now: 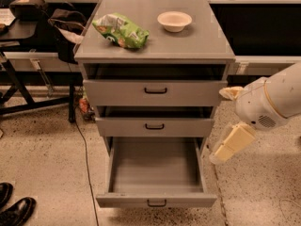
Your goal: Close bottom drawer
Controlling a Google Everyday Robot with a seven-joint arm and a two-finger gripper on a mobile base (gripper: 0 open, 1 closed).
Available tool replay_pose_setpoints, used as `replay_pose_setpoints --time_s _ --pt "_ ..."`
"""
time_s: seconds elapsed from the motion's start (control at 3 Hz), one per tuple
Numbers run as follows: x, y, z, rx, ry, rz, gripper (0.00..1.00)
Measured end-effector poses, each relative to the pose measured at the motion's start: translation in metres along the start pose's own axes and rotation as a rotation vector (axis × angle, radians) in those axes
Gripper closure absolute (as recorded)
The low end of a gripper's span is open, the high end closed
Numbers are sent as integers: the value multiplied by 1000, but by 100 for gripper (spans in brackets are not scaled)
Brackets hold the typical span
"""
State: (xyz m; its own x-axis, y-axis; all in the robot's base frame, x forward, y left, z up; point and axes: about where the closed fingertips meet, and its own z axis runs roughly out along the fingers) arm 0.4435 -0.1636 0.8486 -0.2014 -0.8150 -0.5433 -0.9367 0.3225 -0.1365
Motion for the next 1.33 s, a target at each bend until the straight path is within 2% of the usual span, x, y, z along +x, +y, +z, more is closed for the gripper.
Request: replay_pose_setpoints --time_s 0.67,1.33 --pt "26 14 51 4 -29 55 0" --pt "62 21 129 12 2 98 0"
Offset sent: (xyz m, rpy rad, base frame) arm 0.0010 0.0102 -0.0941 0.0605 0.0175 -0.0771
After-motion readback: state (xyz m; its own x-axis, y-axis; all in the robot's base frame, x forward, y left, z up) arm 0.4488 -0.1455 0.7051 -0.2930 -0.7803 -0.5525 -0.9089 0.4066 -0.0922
